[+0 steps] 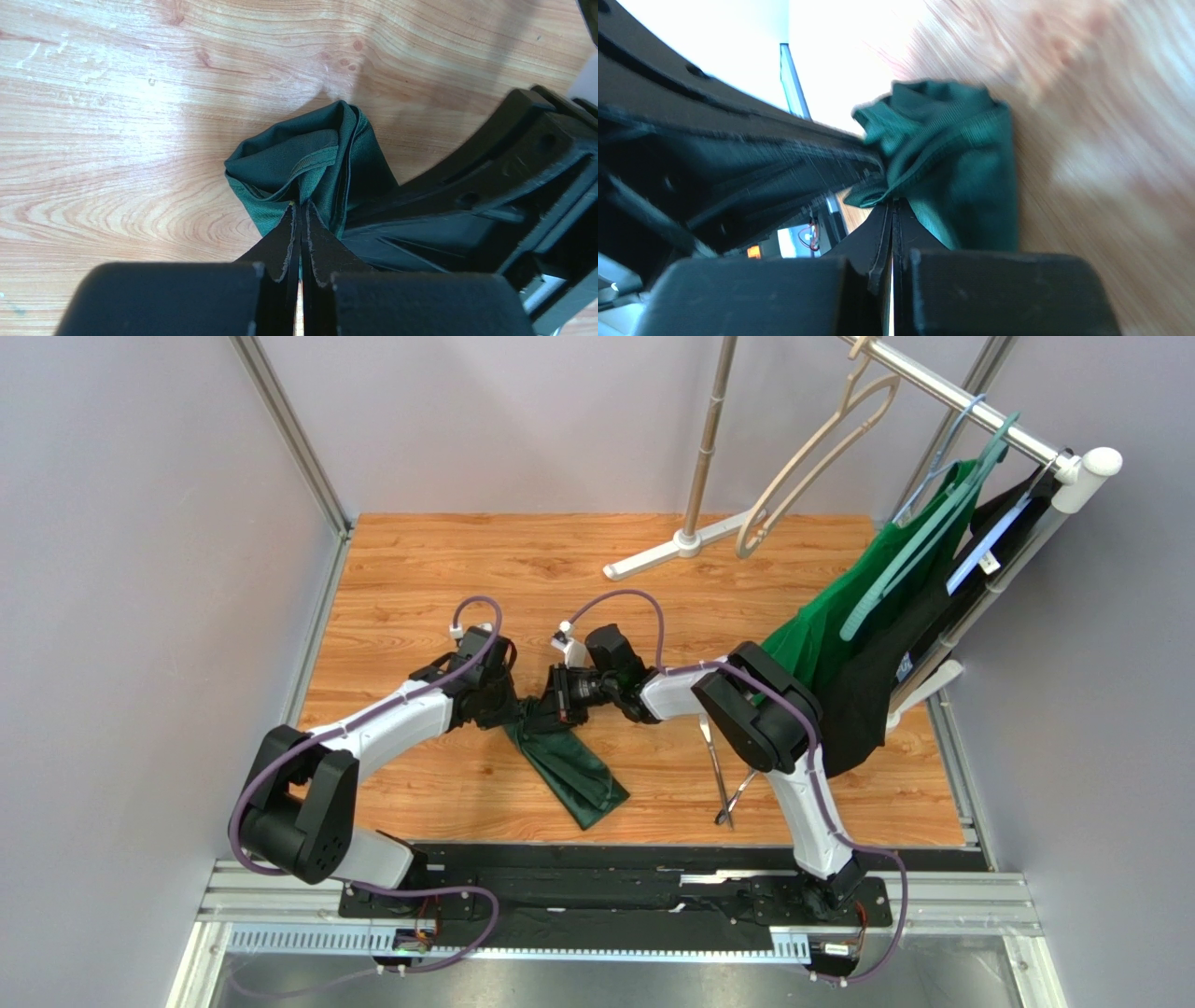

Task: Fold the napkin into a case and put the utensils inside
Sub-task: Grasp the top corner of the smaller rectangle folded napkin from the folded napkin.

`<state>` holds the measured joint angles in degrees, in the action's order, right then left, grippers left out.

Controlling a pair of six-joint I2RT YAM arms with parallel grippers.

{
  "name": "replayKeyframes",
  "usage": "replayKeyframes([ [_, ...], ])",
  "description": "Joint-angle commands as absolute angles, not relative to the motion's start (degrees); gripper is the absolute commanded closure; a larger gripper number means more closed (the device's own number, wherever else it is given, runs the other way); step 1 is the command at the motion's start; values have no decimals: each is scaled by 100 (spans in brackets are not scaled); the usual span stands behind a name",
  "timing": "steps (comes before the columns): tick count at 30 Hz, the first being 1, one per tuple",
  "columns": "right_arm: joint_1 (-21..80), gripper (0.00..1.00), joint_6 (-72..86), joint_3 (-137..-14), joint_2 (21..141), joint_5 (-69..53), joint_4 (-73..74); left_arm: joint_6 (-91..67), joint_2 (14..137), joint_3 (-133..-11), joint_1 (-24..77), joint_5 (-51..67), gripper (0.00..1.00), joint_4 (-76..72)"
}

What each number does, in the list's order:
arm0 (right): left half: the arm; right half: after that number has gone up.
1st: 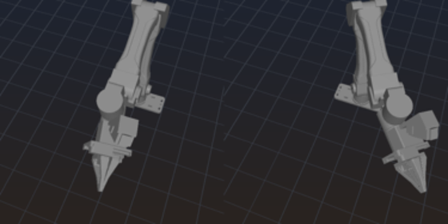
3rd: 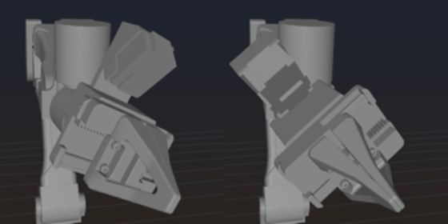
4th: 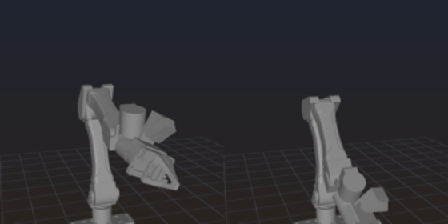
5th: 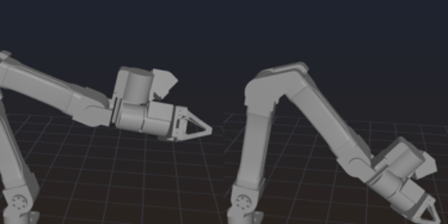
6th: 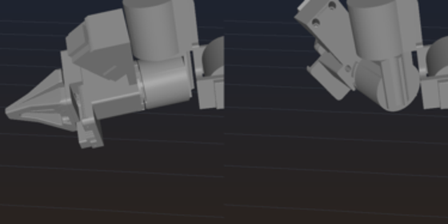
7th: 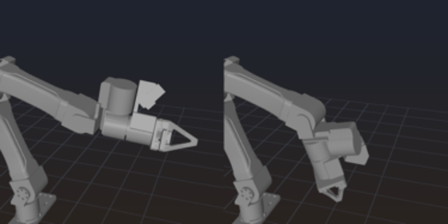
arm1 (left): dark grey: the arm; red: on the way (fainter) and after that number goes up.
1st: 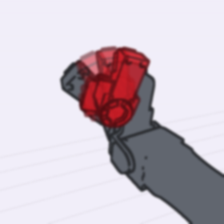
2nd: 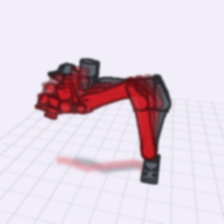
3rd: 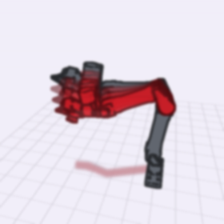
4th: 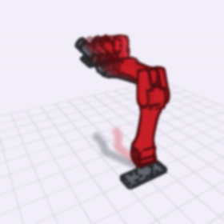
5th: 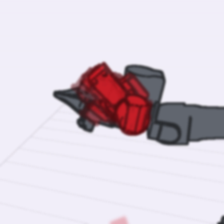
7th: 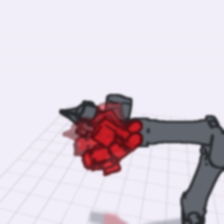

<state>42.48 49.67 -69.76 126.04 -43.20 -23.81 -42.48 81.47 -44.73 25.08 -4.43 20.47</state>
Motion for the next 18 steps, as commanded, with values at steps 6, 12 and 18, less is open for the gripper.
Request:
replayKeyframes([
  [6, 4403, 100, 5063, -8084, 13306, -4457, -2551, -4359, 7963, -4447, 2522, 184, 100, 1828],
  [12, 4395, 100, 5063, -8218, 13834, -4420, -2638, -4632, 7831, -4289, 2496, 211, 100, 1828],
  [18, 4237, 100, 5507, -8165, 13641, -4886, -3230, -4659, 7454, -4210, 2487, -139, 100, 1829],
])
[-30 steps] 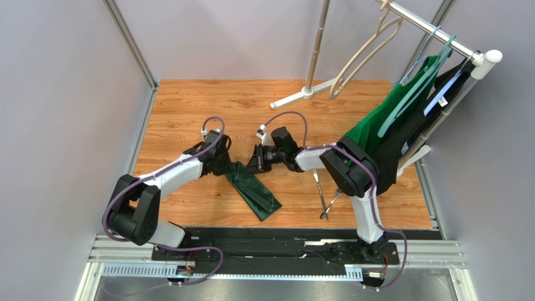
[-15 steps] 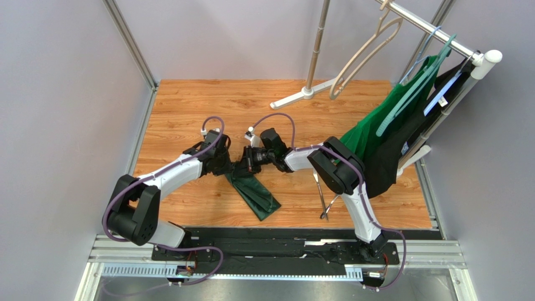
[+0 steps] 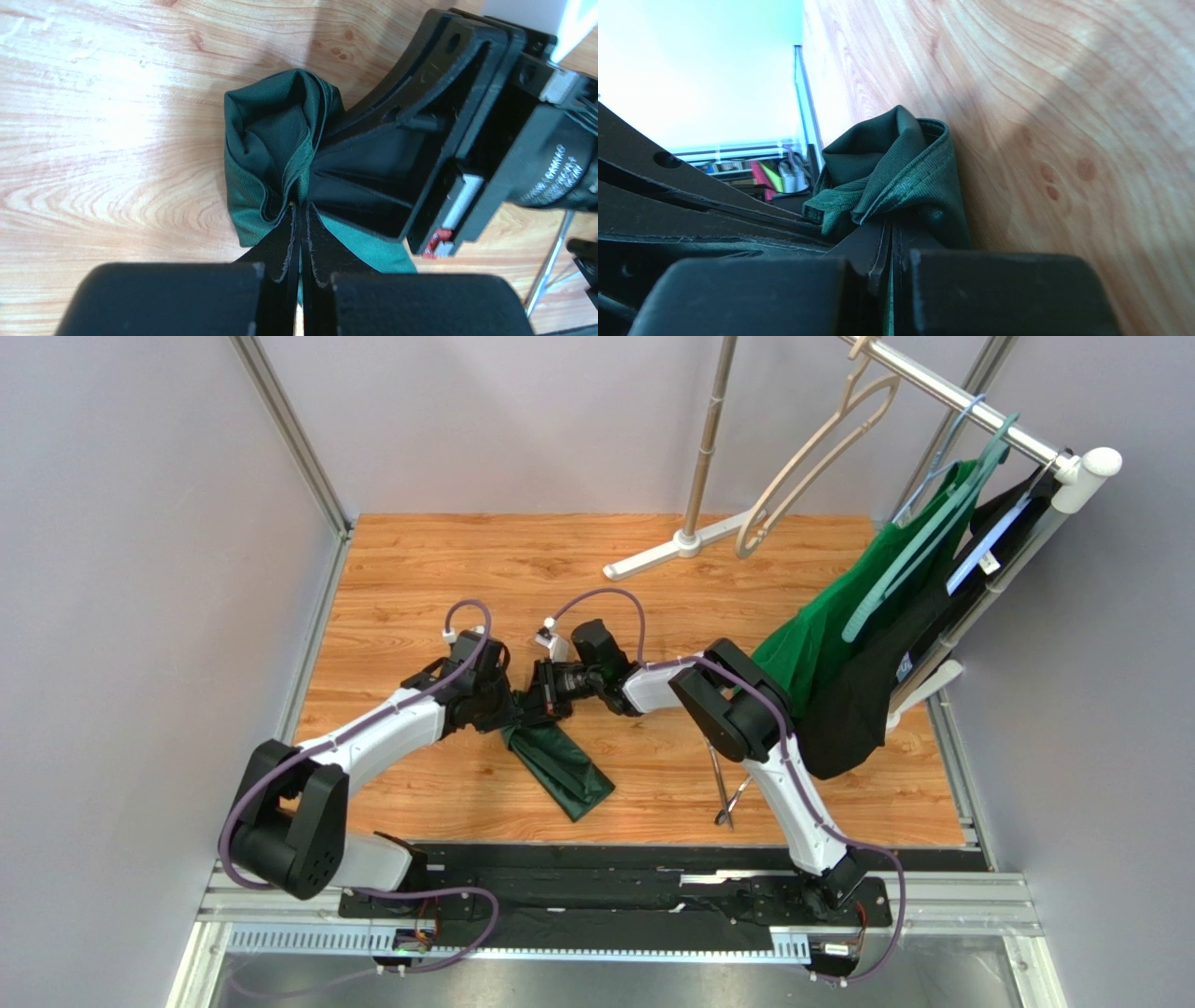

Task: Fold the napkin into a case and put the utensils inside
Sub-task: Grasp the top corner of the smaller rectangle folded napkin from the folded napkin.

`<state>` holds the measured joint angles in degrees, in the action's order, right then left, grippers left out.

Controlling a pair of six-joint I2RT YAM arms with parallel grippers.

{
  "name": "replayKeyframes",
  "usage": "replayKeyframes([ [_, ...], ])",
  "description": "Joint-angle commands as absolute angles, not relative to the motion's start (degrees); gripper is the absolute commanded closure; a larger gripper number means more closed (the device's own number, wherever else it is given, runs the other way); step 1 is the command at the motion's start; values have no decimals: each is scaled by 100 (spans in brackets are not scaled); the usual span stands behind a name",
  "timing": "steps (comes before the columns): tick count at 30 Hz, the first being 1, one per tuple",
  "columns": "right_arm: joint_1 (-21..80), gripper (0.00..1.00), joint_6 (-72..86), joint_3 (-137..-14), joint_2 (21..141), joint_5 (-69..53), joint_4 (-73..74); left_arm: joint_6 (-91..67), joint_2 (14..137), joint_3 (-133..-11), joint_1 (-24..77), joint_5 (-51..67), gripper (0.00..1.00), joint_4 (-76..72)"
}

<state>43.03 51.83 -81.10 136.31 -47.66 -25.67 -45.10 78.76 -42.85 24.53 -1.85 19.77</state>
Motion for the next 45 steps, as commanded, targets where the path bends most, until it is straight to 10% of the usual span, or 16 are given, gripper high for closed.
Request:
replayKeyframes([
  [1, 4202, 100, 5667, -8122, 13588, -4948, -3408, -4606, 7436, -4184, 2487, -280, 100, 1802],
  [13, 4104, 100, 8374, -8578, 14308, -5001, -5438, -4447, 7787, -3604, 2487, -614, 95, 703],
  [18, 4096, 100, 8790, -8596, 14660, -4896, -5758, -4342, 7744, -3726, 2487, -826, 52, 808],
  [24, 4043, 100, 8315, -8516, 14555, -4896, -5152, -4210, 6814, -3911, 2470, -1151, 33, 1536],
  [45, 4157, 100, 7040, -8596, 14177, -4869, -3709, -4113, 7663, -4464, 1714, -519, 70, 2602],
])
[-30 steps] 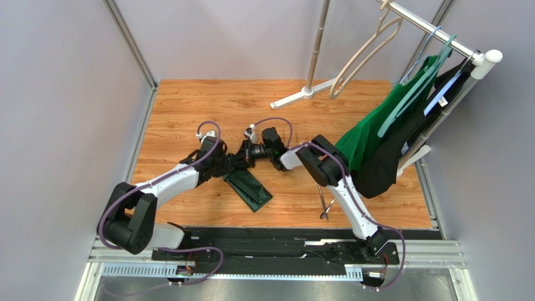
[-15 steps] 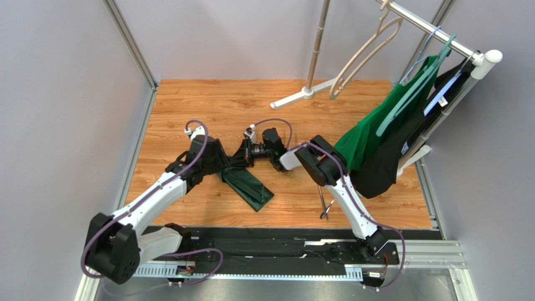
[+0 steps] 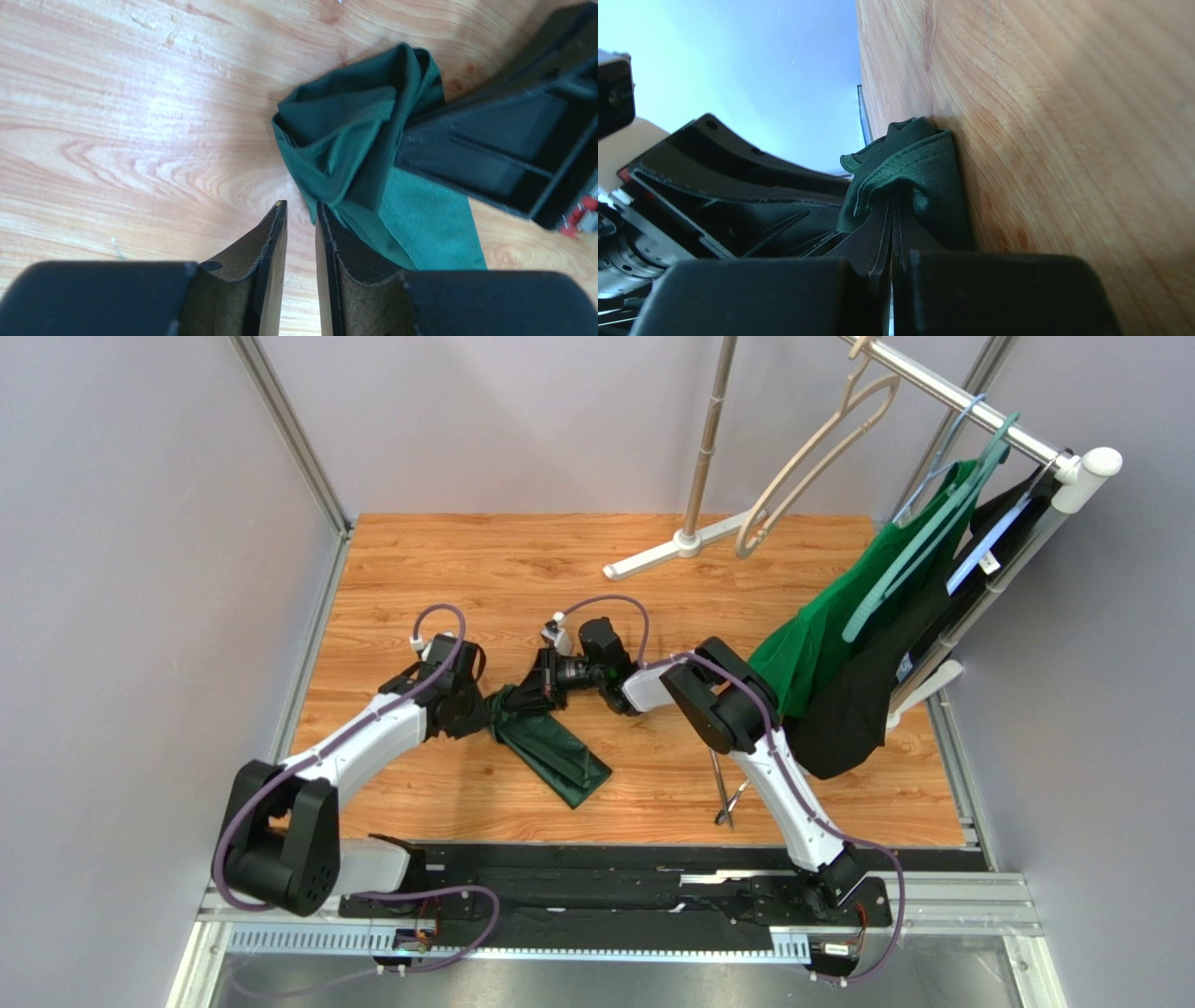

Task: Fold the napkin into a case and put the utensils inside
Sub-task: Grasp the top corner of the smaller rectangle folded napkin from the folded napkin.

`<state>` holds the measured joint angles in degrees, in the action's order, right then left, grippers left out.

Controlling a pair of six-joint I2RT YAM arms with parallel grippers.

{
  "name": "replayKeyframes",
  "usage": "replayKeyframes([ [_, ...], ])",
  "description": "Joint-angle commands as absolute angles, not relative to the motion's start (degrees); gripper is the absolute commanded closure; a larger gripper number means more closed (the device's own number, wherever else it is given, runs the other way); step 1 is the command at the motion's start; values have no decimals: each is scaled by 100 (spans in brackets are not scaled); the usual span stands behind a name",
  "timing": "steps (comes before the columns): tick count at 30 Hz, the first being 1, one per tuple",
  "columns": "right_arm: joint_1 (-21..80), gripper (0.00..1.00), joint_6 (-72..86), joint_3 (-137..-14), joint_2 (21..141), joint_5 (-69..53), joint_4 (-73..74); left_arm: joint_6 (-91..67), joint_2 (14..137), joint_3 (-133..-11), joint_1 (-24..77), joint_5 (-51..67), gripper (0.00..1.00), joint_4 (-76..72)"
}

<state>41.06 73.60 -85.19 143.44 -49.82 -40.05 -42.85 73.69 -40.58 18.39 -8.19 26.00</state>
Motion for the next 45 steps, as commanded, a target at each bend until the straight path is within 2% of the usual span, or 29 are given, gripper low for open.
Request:
replayKeyframes([
  [1, 4157, 100, 7040, -8596, 14194, -4878, -3709, -4070, 7699, -4447, 1714, -318, 69, 2497],
  [8, 4184, 100, 6996, -8631, 14203, -4878, -3665, -4069, 7910, -4447, 1714, -132, 67, 2136],
  [14, 4192, 100, 6917, -8640, 14177, -4887, -3568, -4104, 7463, -4342, 1714, -316, 60, 2206],
  [17, 4201, 100, 6891, -8666, 14168, -4878, -3560, -4087, 7383, -4350, 1705, -439, 59, 2206],
  [22, 4210, 100, 6847, -8666, 14142, -4896, -3516, -4070, 7593, -4491, 1705, -518, 62, 2259],
  [23, 4210, 100, 6838, -8666, 14142, -4887, -3490, -4061, 7637, -4535, 1705, -527, 65, 2311],
  [26, 4201, 100, 6820, -8666, 14142, -4904, -3472, -4069, 7708, -4562, 1696, -571, 68, 2294],
  [36, 4210, 100, 6733, -8719, 14124, -4922, -3367, -4034, 8130, -4693, 1661, -369, 67, 2074],
  [37, 4210, 100, 6732, -8736, 14124, -4939, -3366, -4017, 8165, -4737, 1661, -387, 68, 2083],
  [38, 4227, 100, 6715, -8745, 14107, -4966, -3340, -4017, 8209, -4755, 1652, -404, 77, 2127],
  [40, 4236, 100, 6654, -8736, 14080, -4975, -3296, -4034, 8200, -4799, 1652, -422, 85, 2171],
  [41, 4245, 100, 6566, -8736, 14028, -4983, -3209, -4043, 8131, -4816, 1652, -422, 93, 2197],
  [45, 4289, 100, 6391, -8666, 13931, -5045, -3129, -4026, 7840, -4834, 1652, -483, 100, 2311],
])
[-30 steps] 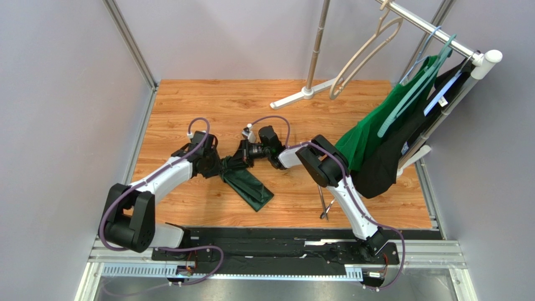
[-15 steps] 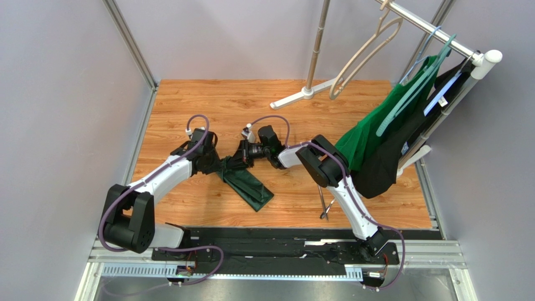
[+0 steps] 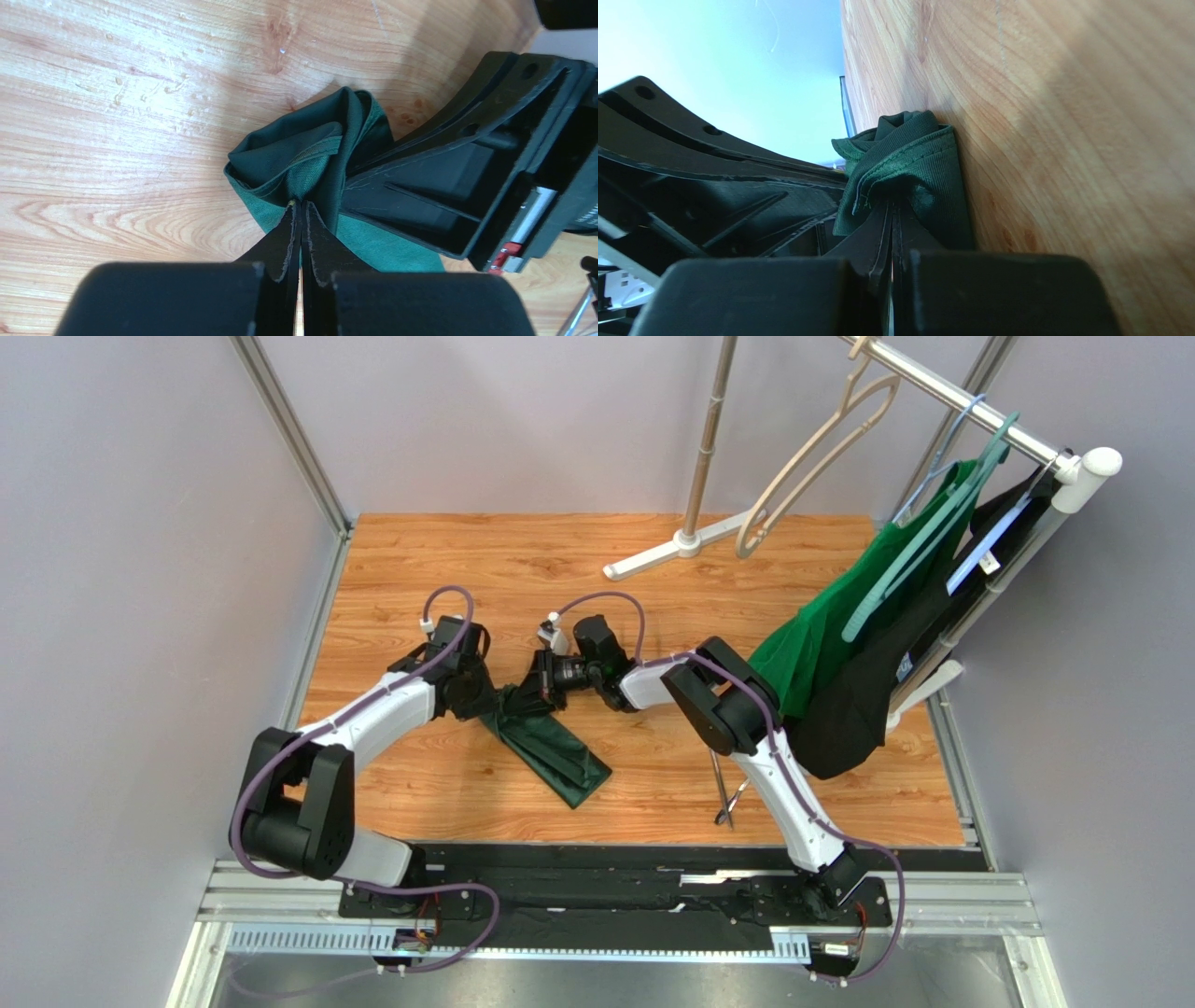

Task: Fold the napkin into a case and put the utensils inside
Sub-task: Grasp the top corner of the smaller rectangle folded napkin from the folded napkin.

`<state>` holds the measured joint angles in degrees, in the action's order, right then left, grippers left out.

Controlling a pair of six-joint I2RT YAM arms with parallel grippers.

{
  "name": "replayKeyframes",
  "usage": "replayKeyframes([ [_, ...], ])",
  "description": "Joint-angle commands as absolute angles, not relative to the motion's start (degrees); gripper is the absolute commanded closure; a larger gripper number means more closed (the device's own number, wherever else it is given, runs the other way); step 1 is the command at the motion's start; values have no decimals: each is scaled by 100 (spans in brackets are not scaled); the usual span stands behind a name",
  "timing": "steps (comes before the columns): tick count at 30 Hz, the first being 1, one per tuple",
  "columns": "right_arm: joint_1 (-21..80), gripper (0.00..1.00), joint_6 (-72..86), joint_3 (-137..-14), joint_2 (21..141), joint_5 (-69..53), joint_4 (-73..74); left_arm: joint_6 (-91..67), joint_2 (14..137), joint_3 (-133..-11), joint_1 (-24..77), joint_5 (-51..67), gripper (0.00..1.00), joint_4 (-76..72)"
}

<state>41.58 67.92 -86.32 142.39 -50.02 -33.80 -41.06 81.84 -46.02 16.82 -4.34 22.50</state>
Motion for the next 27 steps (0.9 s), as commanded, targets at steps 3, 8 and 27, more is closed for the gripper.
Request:
replayKeyframes([
  [3, 4315, 100, 6101, -8596, 13800, -5062, -2945, -4034, 7699, -4825, 1652, -449, 100, 2434],
  [8, 4350, 100, 6021, -8683, 13729, -5176, -2901, -4131, 7673, -4676, 1652, -308, 100, 2321],
  [27, 4483, 100, 6039, -10476, 14949, -5528, -2066, -4157, 7725, -4588, 1652, -184, 100, 2136],
])
